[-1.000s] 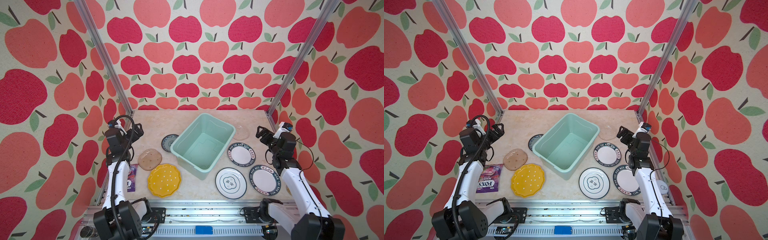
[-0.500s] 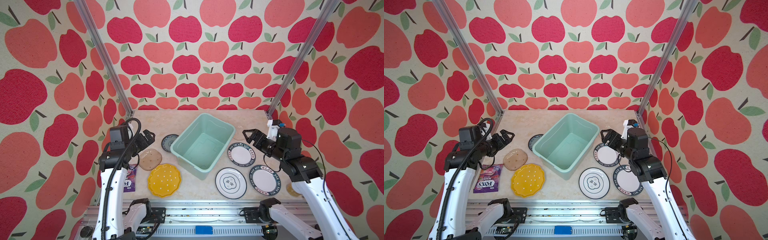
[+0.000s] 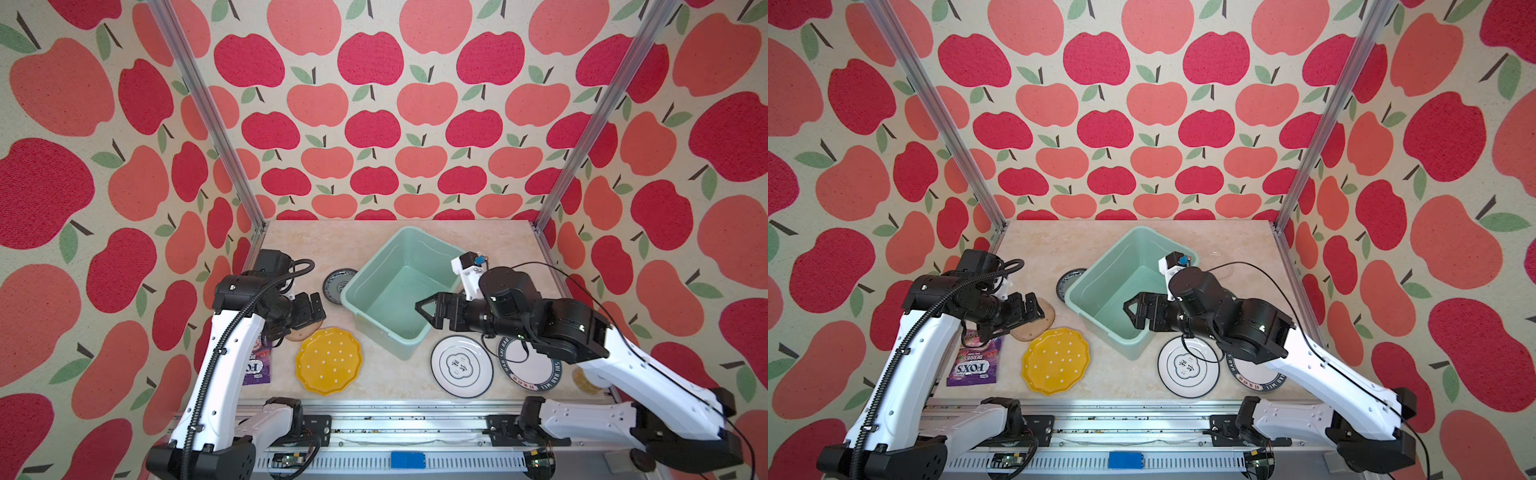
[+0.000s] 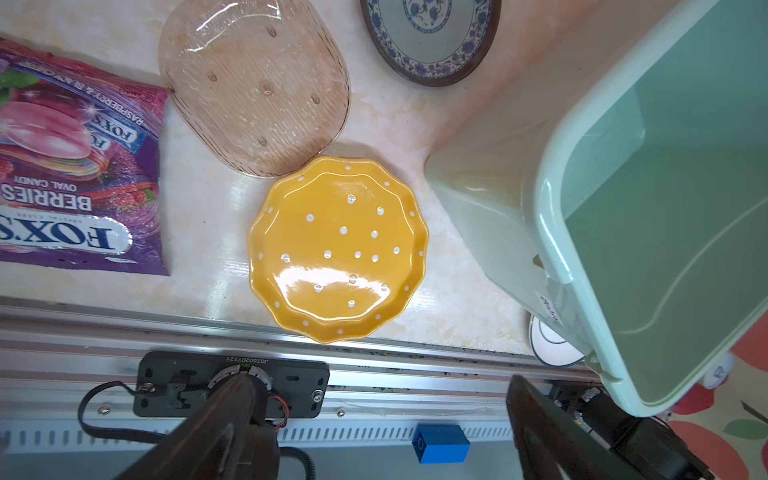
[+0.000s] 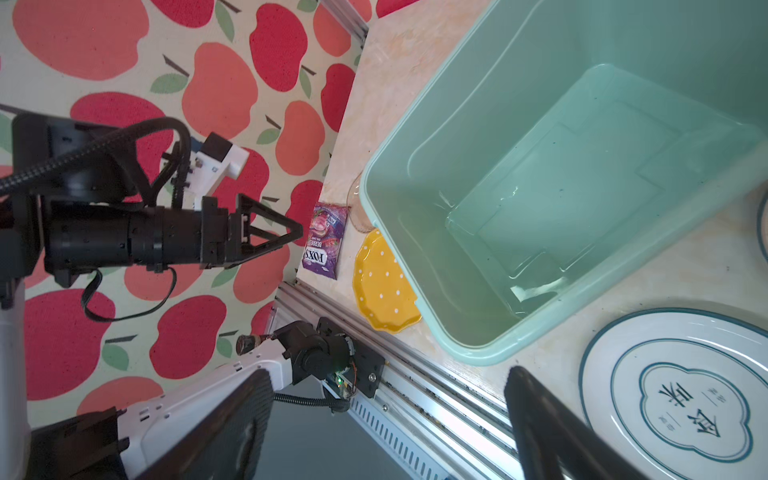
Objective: Place the plates into the plastic bin on the countertop
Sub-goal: 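Reach the right gripper to the yellow dotted plate while the left moves above it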
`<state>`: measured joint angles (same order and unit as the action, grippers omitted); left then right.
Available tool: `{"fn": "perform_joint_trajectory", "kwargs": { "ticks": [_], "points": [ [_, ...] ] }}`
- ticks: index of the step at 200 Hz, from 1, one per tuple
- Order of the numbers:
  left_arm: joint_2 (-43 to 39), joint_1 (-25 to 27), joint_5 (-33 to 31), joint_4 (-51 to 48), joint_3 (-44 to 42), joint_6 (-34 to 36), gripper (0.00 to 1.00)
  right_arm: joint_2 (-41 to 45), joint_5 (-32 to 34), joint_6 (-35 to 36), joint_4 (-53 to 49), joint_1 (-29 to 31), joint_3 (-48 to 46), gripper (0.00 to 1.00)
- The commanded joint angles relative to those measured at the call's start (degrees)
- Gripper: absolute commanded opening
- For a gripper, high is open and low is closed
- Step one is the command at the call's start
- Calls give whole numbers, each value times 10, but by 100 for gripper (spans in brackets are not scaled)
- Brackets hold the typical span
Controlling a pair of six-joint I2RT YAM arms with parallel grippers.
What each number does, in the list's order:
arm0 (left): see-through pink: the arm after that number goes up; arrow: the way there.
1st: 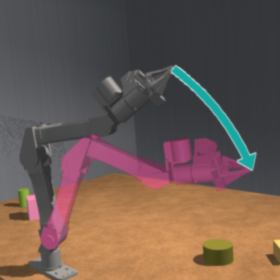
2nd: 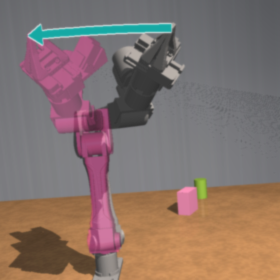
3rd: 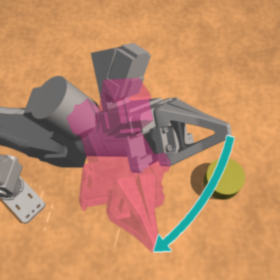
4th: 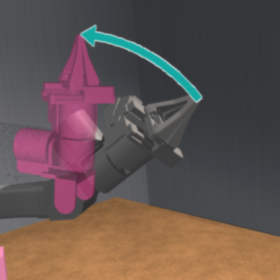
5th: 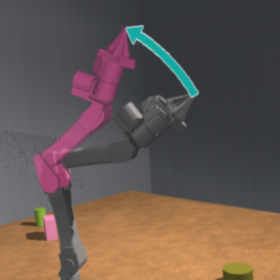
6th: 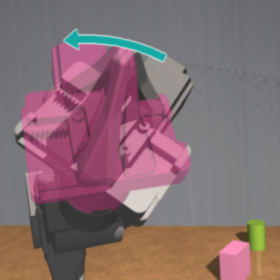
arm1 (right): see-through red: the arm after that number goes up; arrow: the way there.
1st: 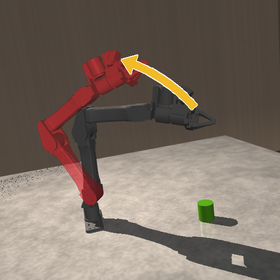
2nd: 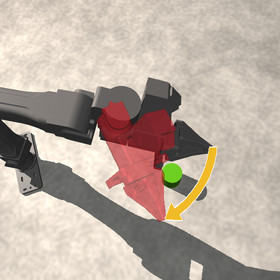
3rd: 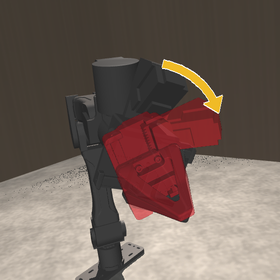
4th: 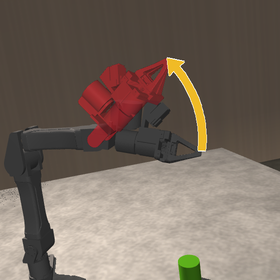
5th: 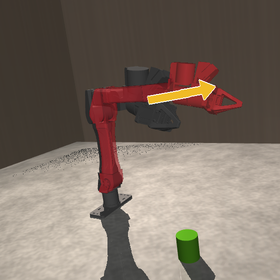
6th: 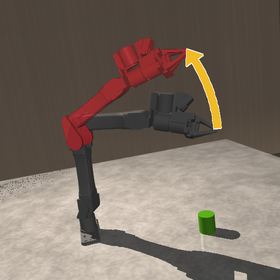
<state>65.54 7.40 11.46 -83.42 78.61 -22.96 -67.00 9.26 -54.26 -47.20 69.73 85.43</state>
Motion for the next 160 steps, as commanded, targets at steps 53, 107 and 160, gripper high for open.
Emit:
{"fn": "perform_joint_trajectory", "kwargs": {
  "ticks": [53, 107, 160],
  "points": [
    [51, 4, -18, -15, -19, 95, 98, -207, 183, -172, 136, 131, 89, 92],
    [138, -4, 67, 22, 44, 132, 98, -280, 192, -439, 179, 202, 22, 92],
    [189, -33, 69, 21, 17, 123, 96, -326, 232, -488, 197, 229, 5, 91]
  ]
}}
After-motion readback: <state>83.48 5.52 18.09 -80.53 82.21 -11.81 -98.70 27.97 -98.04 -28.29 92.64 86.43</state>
